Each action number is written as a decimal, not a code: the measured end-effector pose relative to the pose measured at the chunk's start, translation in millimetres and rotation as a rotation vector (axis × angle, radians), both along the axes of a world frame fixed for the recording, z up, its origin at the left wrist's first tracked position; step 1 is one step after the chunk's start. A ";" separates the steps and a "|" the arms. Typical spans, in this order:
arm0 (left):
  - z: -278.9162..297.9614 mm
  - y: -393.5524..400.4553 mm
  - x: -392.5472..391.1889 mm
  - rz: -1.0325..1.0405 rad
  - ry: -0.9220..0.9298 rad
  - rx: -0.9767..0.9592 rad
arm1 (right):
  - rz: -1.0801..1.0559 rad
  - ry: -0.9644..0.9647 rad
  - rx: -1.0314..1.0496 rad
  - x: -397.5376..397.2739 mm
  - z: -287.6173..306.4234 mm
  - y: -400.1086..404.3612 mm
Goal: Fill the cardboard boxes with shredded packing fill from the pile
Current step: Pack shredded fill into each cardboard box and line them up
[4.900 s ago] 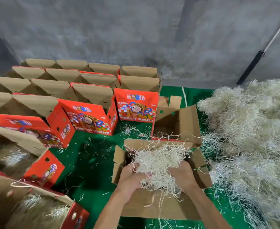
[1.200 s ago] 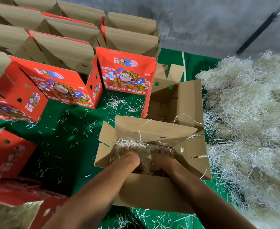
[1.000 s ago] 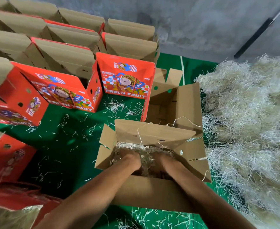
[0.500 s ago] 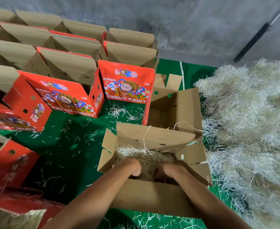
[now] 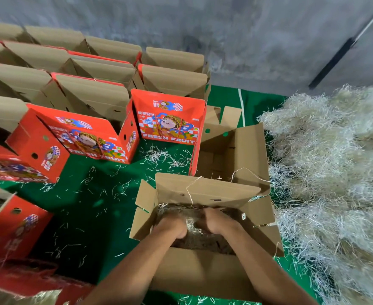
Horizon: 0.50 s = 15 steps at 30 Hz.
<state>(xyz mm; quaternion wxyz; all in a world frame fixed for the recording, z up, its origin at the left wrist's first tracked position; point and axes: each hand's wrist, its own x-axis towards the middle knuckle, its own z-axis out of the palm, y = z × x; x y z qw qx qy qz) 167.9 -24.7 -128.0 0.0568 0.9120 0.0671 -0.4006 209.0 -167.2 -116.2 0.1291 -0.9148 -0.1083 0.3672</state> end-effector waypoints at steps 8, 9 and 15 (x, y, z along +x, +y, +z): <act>-3.9 5.6 -5.4 0.048 0.150 0.001 | 0.136 0.258 -0.349 -17.0 -14.4 -22.5; -1.3 5.4 -5.6 0.036 0.144 0.007 | 0.107 0.242 -0.348 -15.8 -12.7 -21.7; 8.3 0.2 -9.3 0.034 0.114 -0.054 | 0.109 0.231 -0.327 -28.6 3.0 -15.7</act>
